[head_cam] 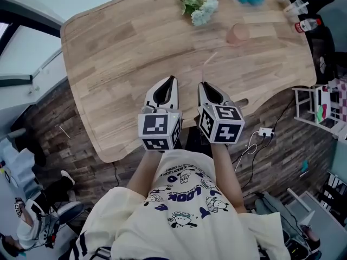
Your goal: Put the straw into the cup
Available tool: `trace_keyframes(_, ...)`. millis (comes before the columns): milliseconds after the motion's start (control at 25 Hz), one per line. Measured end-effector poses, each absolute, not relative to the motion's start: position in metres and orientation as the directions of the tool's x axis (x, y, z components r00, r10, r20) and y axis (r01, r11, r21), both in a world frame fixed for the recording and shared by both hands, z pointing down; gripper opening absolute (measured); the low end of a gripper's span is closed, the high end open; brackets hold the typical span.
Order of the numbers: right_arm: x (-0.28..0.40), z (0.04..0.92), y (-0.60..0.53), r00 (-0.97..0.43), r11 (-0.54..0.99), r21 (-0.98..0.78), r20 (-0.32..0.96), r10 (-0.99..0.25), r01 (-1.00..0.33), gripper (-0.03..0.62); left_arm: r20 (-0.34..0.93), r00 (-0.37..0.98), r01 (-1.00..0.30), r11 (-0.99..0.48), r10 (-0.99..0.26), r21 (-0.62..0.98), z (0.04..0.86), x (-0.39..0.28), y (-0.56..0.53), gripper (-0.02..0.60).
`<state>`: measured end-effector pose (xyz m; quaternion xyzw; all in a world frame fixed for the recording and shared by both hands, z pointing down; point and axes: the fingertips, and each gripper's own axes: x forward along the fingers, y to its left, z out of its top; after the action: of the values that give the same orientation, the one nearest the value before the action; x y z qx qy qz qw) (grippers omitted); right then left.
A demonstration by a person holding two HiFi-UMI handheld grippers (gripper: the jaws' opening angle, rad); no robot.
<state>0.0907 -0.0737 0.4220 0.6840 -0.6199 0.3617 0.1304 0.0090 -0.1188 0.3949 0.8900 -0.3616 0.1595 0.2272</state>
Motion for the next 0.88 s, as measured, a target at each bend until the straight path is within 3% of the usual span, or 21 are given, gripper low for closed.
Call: trace_keyframes(880, 0.256, 0.392, -0.092, -0.172, -0.037, -0.340, 0.564, -0.807, -0.940, 0.025, 0.458, 0.581, -0.809, -0.541, -0.673, 0.232, 0.389, 0.165, -0.109, 0.025)
